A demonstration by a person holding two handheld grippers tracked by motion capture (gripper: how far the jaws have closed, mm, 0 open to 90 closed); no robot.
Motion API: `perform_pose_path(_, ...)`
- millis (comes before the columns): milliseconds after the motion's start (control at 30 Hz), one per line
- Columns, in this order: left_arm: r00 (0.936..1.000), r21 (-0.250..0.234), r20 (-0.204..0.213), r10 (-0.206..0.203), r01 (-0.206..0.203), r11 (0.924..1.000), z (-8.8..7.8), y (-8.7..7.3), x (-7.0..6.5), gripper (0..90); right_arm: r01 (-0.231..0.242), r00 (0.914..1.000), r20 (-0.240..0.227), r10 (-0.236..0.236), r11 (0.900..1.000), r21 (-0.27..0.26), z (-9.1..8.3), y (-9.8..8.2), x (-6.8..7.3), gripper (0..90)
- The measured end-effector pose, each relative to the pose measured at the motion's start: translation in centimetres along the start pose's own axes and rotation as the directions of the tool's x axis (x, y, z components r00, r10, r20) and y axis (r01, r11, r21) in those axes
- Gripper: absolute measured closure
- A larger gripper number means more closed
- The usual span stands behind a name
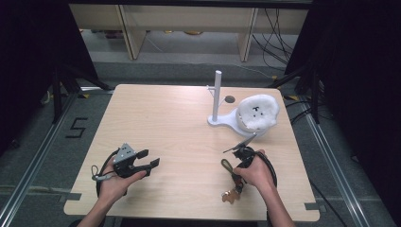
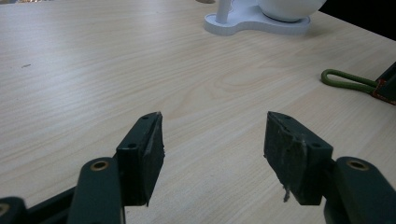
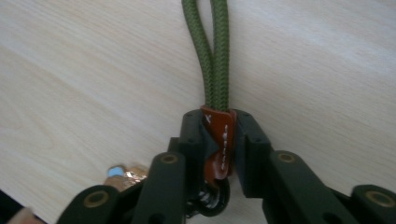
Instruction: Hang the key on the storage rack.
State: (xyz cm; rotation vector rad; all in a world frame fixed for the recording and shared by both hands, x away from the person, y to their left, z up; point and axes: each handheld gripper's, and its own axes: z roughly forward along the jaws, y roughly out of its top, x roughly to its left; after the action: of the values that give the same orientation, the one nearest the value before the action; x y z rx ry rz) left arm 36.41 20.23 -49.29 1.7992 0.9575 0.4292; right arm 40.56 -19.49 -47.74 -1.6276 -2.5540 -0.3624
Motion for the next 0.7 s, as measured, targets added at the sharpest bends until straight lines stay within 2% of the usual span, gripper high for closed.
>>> perform_pose_path(33,1.0000,0.001,0.000,0.000,0.000,1.0000,0.0,0.0,0.0,37.2,-0.041,0.9991,0.001,0.041,0.999,0.010,0.0,-0.1,0.4,78.2)
perform_pose_path(133,1.0000,-0.007,0.010,-0.001,0.001,1.0000,0.0,0.0,-0.1,37.2,-0.027,0.9995,-0.014,0.027,1.000,0.006,-0.1,-0.2,0.4,79.7)
perform_pose_path(167,1.0000,0.000,0.000,0.001,-0.001,1.0000,-0.1,0.0,-0.2,37.3,-0.031,0.9994,-0.018,0.031,1.000,0.005,-0.2,-0.3,0.4,79.8)
perform_pose_path(233,1.0000,-0.010,0.008,-0.005,0.005,0.9999,-0.1,0.1,-0.2,37.4,-0.027,0.9988,-0.042,0.025,0.999,-0.043,-0.6,-0.5,0.2,79.8)
perform_pose_path(267,0.9998,-0.019,0.017,-0.007,0.007,0.9998,-0.1,0.2,-0.2,37.4,-0.033,0.9988,-0.037,0.031,0.997,-0.073,-0.9,-0.7,0.2,79.8)
perform_pose_path(333,0.9993,-0.027,0.035,-0.016,0.017,0.9995,-0.1,0.5,-0.4,37.7,-0.005,0.9980,-0.063,-0.006,0.986,-0.169,-1.3,-0.9,0.1,79.8)
perform_pose_path(367,0.9989,-0.033,0.041,-0.020,0.022,0.9992,-0.1,0.6,-0.4,37.8,-0.035,0.9975,-0.068,0.021,0.979,-0.201,-1.7,-1.0,0.4,79.8)
perform_pose_path(400,0.9988,-0.027,0.040,-0.028,0.029,0.9992,-0.1,0.7,-0.5,37.6,-0.013,0.9975,-0.070,-0.005,0.968,-0.252,-1.9,-1.1,0.4,79.8)
perform_pose_path(433,0.9979,-0.036,0.053,-0.036,0.038,0.9986,0.0,0.9,-0.6,37.6,-0.029,0.9970,-0.078,0.008,0.960,-0.278,-2.1,-1.2,0.6,79.7)
perform_pose_path(467,0.9969,-0.034,0.063,-0.046,0.049,0.9982,0.0,1.1,-0.7,37.7,0.004,0.9955,-0.088,-0.035,0.945,-0.328,-2.2,-1.3,0.5,79.7)
perform_pose_path(500,0.9949,-0.050,0.084,-0.056,0.060,0.9969,0.2,1.2,-0.8,37.8,0.019,0.9945,-0.089,-0.055,0.930,-0.366,-2.4,-1.4,0.6,79.7)
perform_pose_path(533,0.9942,-0.050,0.091,-0.057,0.062,0.9968,0.2,1.3,-0.8,37.8,0.029,0.9942,-0.083,-0.068,0.913,-0.407,-2.6,-1.5,0.7,79.7)
perform_pose_path(567,0.9938,-0.050,0.097,-0.054,0.059,0.9970,0.3,1.5,-0.9,37.9,0.013,0.9937,-0.095,-0.060,0.902,-0.432,-2.6,-1.6,1.0,79.7)
perform_pose_path(633,0.9923,-0.051,0.107,-0.063,0.069,0.9963,0.4,1.8,-1.1,38.0,0.023,0.9920,-0.099,-0.078,0.887,-0.462,-3.0,-1.7,1.2,79.7)
perform_pose_path(667,0.9917,-0.050,0.111,-0.065,0.070,0.9963,0.4,2.0,-1.2,38.1,0.036,0.9918,-0.090,-0.091,0.872,-0.488,-2.9,-1.7,1.2,79.7)
perform_pose_path(700,0.9911,-0.053,0.117,-0.064,0.071,0.9961,0.5,2.2,-1.3,38.3,0.050,0.9893,-0.090,-0.114,0.848,-0.528,-2.9,-1.7,1.3,79.7)
